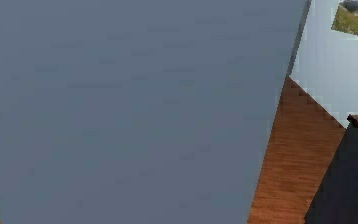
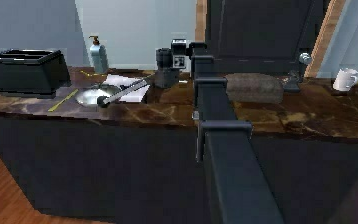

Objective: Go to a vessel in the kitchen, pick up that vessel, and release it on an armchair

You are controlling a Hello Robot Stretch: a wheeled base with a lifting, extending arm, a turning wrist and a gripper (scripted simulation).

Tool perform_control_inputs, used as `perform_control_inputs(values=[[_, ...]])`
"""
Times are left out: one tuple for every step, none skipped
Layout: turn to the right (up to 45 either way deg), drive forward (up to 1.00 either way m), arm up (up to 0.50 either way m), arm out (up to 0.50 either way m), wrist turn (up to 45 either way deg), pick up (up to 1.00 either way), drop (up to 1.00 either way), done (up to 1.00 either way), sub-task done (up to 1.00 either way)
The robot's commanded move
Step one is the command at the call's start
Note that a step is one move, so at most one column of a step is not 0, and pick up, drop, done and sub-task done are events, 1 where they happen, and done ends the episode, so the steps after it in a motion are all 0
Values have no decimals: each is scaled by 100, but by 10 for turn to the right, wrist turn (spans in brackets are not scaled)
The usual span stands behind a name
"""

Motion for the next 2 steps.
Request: perform_control_inputs(values=[[0,0,0,0,-450,0,0,0,0],[0,0,0,0,-210,0,0,0,0]])
